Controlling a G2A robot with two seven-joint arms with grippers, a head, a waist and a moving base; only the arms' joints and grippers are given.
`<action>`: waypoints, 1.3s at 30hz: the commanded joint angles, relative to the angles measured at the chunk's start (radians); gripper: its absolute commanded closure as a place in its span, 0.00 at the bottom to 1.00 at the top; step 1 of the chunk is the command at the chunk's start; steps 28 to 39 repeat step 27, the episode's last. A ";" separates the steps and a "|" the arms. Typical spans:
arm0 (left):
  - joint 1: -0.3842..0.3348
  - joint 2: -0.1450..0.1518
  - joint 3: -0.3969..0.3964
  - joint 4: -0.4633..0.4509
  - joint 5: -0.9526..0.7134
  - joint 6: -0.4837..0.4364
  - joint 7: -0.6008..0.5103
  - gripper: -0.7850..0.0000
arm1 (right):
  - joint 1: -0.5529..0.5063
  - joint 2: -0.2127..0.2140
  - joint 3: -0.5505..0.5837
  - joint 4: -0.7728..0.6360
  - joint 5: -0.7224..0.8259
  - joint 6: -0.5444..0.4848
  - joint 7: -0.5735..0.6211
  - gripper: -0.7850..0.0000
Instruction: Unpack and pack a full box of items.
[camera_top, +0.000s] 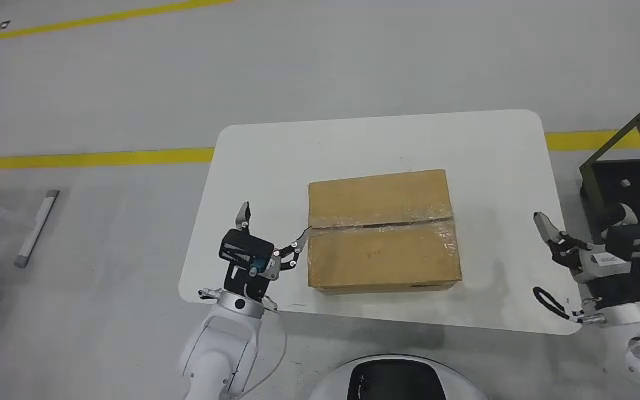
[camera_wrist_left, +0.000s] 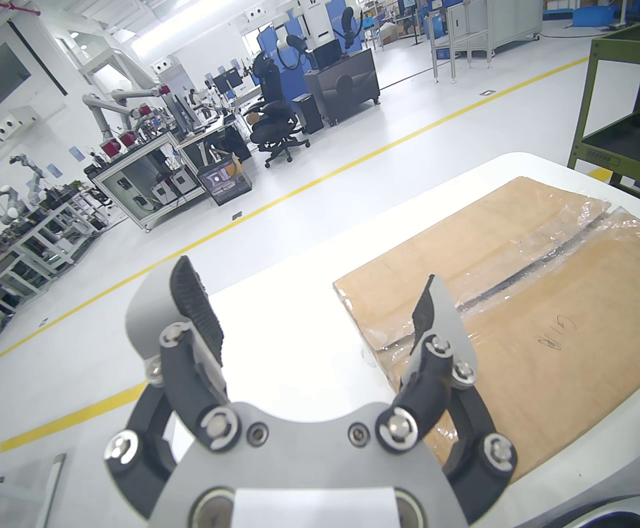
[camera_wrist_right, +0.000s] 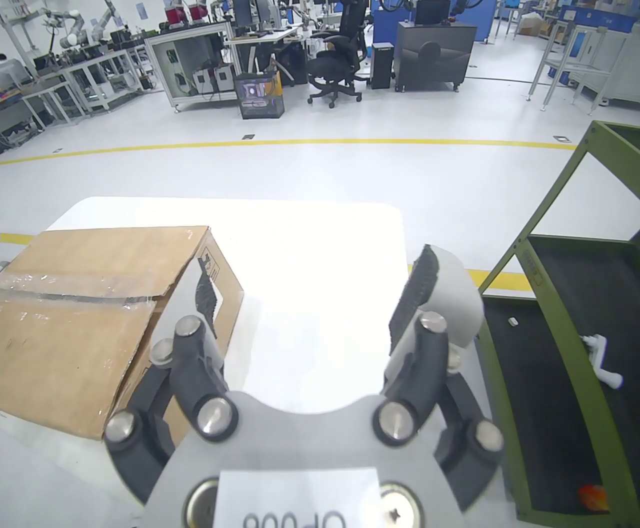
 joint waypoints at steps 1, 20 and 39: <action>0.000 0.000 0.000 0.000 0.000 0.000 0.000 0.00 | 0.000 0.000 0.000 0.000 0.000 0.000 0.000 0.02; 0.000 0.000 0.000 0.000 0.000 0.000 0.000 0.00 | 0.000 0.000 0.000 0.000 0.000 0.000 0.000 0.00; 0.000 0.000 0.000 0.000 0.000 0.000 0.000 0.00 | 0.000 0.000 0.000 0.000 0.000 0.000 0.000 0.00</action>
